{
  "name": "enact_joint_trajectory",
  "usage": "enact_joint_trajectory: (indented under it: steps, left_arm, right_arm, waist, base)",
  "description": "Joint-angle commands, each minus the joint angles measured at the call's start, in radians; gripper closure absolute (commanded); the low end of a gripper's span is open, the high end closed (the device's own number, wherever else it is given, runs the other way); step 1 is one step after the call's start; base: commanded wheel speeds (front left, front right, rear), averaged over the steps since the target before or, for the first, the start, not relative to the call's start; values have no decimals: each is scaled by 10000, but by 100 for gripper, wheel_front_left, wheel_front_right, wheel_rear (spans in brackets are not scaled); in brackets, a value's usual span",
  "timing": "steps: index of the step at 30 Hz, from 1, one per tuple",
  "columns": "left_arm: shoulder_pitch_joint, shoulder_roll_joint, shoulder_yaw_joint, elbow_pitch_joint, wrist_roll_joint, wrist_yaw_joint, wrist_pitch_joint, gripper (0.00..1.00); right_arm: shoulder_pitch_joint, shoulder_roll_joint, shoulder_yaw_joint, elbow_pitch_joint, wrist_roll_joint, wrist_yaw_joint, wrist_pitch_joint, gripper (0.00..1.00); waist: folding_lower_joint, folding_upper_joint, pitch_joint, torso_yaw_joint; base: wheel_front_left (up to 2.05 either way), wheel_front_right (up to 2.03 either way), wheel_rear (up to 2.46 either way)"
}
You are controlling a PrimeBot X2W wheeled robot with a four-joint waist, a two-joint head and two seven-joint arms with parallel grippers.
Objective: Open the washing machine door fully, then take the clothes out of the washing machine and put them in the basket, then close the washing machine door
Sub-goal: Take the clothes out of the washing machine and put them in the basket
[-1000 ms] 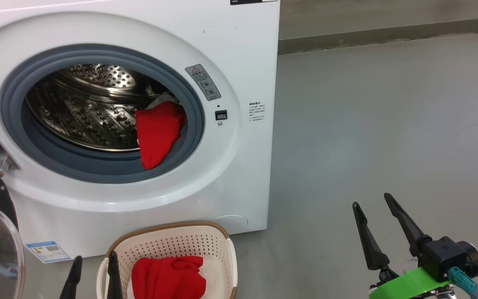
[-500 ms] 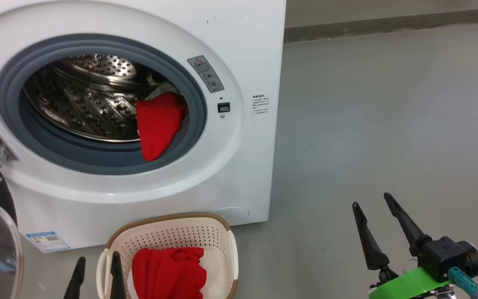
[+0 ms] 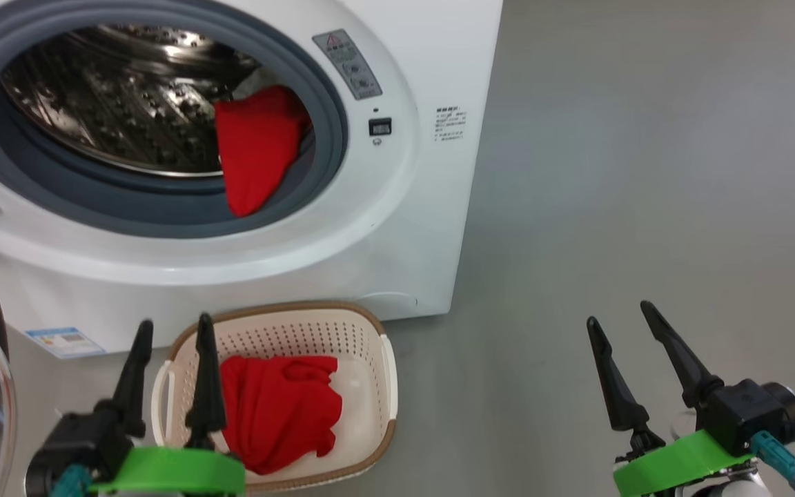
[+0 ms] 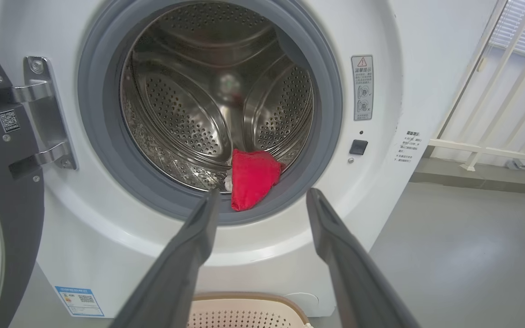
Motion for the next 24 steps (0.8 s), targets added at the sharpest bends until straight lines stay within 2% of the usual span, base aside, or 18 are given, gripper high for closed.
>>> enact_joint_trajectory:
  steps: [1, 10, 24]
  left_arm:
    - [-427, 87, 310, -127, -95, -80, -95, 0]
    - [-2738, 445, 355, 1323, -175, -431, -302, 0]
    - [-6183, 1097, 597, 3321, -81, -516, -545, 0]
  right_arm:
    - [-393, -33, 256, -282, -80, 60, -65, 0]
    - [-871, -33, 286, -434, -38, 60, -65, 0]
    - [-1412, -33, 229, -588, 220, 60, -65, 0]
  waist:
    - [0, 0, 587, 104]
    - [0, 0, 1796, -17]
    - [0, 0, 3218, -430]
  base:
    - [0, 0, 0]
    - [0, 0, 0]
    - [0, 0, 0]
